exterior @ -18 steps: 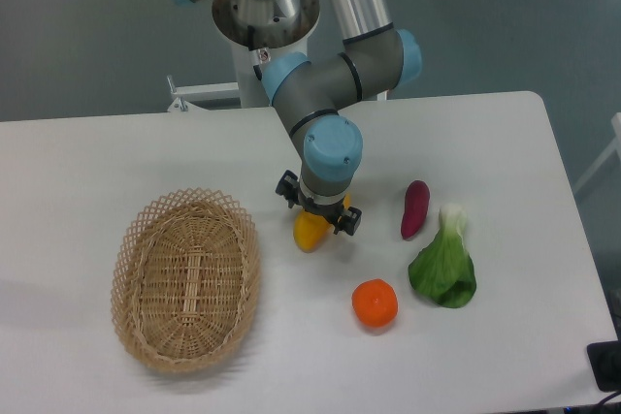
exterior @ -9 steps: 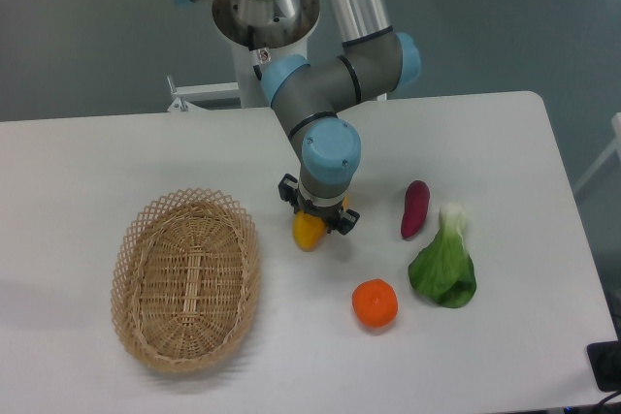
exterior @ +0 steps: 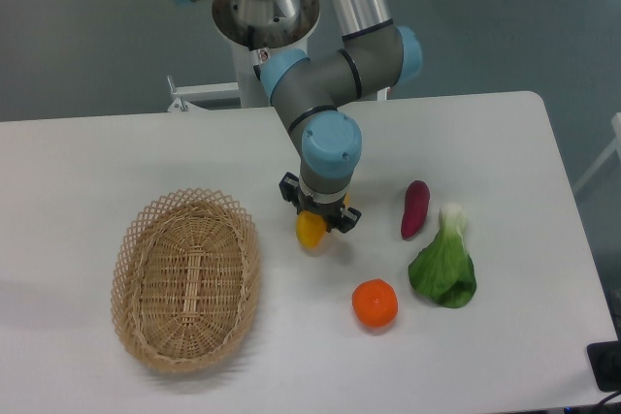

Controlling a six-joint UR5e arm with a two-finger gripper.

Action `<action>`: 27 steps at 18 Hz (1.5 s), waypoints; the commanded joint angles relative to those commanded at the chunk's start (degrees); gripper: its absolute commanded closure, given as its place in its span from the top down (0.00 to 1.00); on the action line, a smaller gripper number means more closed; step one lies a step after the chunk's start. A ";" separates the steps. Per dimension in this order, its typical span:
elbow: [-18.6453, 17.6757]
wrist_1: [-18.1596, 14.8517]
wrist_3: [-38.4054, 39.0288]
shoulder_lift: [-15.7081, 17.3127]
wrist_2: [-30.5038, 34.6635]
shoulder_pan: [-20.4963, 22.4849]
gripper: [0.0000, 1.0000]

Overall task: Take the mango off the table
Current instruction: 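Close the gripper around the yellow mango, then lift the mango and carry it toward the sweet potato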

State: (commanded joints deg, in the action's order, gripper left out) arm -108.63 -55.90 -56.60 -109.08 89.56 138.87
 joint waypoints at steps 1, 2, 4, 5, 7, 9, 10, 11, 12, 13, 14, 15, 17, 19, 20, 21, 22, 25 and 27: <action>0.18 0.00 -0.09 0.35 0.00 0.26 0.40; 0.61 0.00 0.00 0.44 -0.09 0.44 0.40; 1.93 0.00 0.17 0.79 -0.26 1.40 0.41; 2.54 0.00 0.17 1.40 -0.52 2.02 0.41; 3.51 -0.09 0.17 1.67 -0.61 2.90 0.41; 4.30 -0.09 0.00 1.85 -0.44 3.69 0.41; 4.40 -0.09 -0.09 2.63 -0.35 4.30 0.41; 4.57 -0.09 -0.26 3.16 -0.26 4.74 0.41; 4.66 -0.09 -0.53 3.25 -0.26 5.18 0.41; 4.75 -0.09 -0.53 3.34 -0.18 5.53 0.41; 5.10 -0.09 -0.53 3.34 -0.17 5.89 0.41; 5.45 -0.09 -0.62 3.52 -0.17 6.67 0.42; 6.33 -0.26 -0.70 4.48 -0.17 7.64 0.42; 7.29 -0.26 -1.14 4.49 -0.17 8.00 0.43; 7.64 -0.35 -1.75 4.49 -0.09 8.35 0.43; 8.00 -0.26 -2.28 4.49 -0.09 8.61 0.43; 8.09 -0.18 -2.81 4.40 -0.09 8.61 0.43; 8.35 -0.09 -4.30 4.22 1.84 8.61 0.44; 8.35 -0.09 -4.40 4.14 2.37 8.53 0.44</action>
State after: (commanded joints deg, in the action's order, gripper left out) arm -100.28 -55.99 -61.00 -104.94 91.93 147.39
